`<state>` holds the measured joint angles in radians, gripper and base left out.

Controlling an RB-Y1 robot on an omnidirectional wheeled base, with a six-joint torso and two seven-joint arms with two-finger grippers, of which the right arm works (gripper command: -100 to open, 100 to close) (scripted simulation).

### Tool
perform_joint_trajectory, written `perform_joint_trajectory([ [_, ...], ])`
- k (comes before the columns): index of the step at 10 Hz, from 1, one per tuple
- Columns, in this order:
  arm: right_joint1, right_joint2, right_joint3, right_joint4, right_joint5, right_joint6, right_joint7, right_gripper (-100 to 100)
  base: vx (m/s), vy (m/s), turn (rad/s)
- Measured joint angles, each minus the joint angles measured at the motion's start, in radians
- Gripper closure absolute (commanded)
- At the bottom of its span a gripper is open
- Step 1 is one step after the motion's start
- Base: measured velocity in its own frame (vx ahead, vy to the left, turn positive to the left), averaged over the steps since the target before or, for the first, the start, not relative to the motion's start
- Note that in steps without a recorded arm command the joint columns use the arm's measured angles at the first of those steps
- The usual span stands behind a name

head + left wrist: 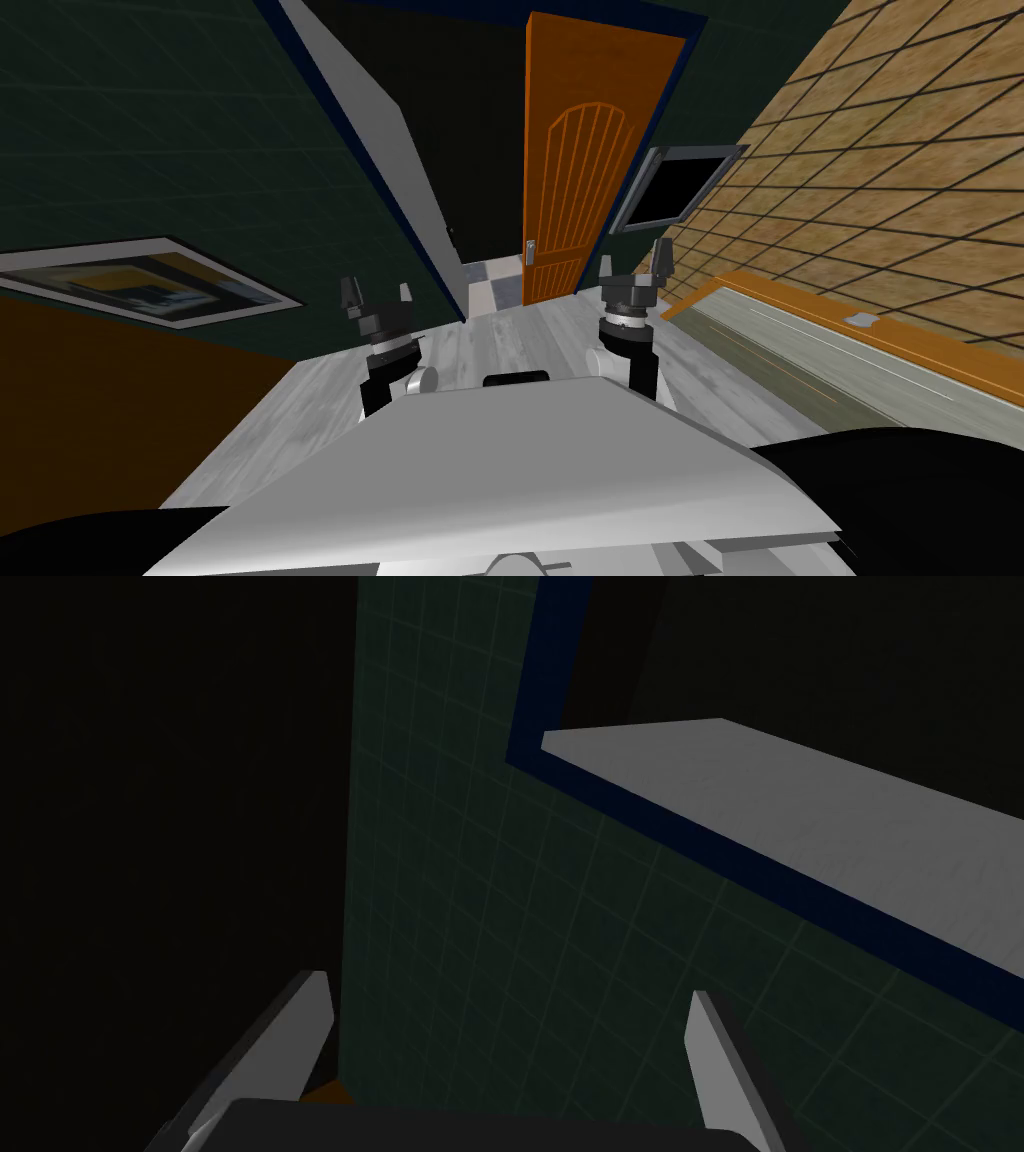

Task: Push the door open

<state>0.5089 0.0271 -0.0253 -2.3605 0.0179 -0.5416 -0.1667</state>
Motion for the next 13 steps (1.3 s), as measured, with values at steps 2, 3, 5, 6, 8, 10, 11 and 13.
perform_joint_trajectory([
  [2,-0.023,-0.006,0.002,0.034,0.008,0.004,-0.003,-100,0.064,-0.004,0.015],
  [3,-0.035,-0.011,0.000,0.055,0.010,0.005,-0.008,-100,0.059,-0.002,0.004],
  [5,-0.058,-0.024,-0.006,0.097,0.013,0.006,-0.020,-100,0.078,-0.002,0.009],
  [6,-0.070,-0.030,-0.006,0.126,0.017,0.003,-0.025,-100,0.092,-0.010,0.010],
  [8,-0.098,-0.038,-0.001,0.166,0.029,0.010,-0.034,-100,0.081,-0.013,0.008],
  [10,-0.127,-0.044,-0.001,0.219,0.036,0.008,-0.038,-100,0.066,-0.018,0.009],
  [11,-0.143,-0.051,-0.003,0.246,0.041,0.007,-0.045,-100,0.055,-0.007,0.007],
  [13,-0.170,-0.059,-0.005,0.307,0.046,0.000,-0.053,-100,0.066,-0.013,0.008],
])
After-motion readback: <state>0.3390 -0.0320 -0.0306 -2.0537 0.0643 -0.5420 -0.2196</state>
